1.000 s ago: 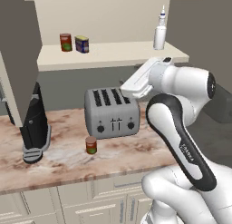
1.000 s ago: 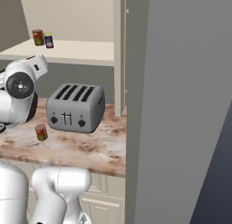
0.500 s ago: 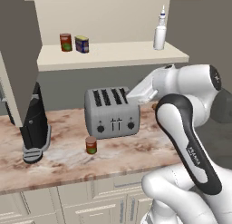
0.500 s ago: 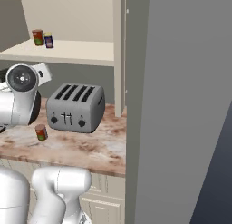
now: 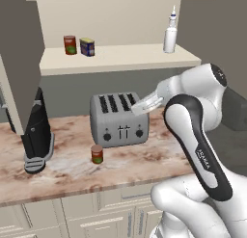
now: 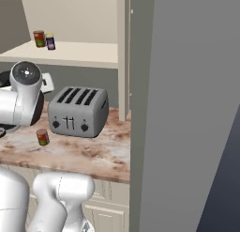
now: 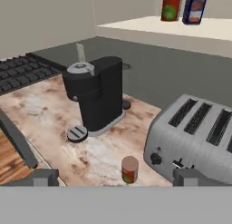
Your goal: Pick the cans from the counter and place them in their designated side in the cabinet.
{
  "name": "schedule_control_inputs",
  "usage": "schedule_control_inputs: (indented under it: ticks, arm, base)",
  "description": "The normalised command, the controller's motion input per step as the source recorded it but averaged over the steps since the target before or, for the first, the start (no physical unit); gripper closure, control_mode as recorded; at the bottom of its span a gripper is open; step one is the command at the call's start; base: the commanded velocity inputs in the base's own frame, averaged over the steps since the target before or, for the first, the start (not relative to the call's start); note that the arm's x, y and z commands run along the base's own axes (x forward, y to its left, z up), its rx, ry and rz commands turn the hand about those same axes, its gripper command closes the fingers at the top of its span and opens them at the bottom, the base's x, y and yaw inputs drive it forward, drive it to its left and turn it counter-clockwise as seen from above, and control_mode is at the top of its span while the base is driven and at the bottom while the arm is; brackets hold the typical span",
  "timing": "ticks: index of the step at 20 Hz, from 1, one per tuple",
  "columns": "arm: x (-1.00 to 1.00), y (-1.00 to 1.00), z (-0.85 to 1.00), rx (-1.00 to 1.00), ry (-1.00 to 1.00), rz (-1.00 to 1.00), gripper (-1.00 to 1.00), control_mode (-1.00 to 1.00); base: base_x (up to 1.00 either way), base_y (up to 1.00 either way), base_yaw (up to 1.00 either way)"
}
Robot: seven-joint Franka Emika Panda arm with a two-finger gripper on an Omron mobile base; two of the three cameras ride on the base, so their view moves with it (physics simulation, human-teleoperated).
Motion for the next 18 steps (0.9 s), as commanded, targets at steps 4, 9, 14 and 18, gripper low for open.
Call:
schedule_control_inputs:
  ticks: [4, 9, 14, 18]
  arm:
    - [0.01, 0.09, -0.32, 0.10, 0.07, -0.03, -1.00, -1.00]
    - [0.00, 0.09, -0.28, -0.04, 0.02, -0.05, -1.00, -1.00]
    - [0.00, 0.09, -0.28, -0.10, 0.06, -0.09, -1.00, -1.00]
    - [0.00, 0.00, -0.27, -0.05, 0.04, -0.16, -1.00, -1.00]
  base:
    - [0.00, 0.00, 0.00]
    - [0.00, 0.00, 0.00]
    - [0.00, 0.00, 0.00]
    - [0.00, 0.00, 0.00]
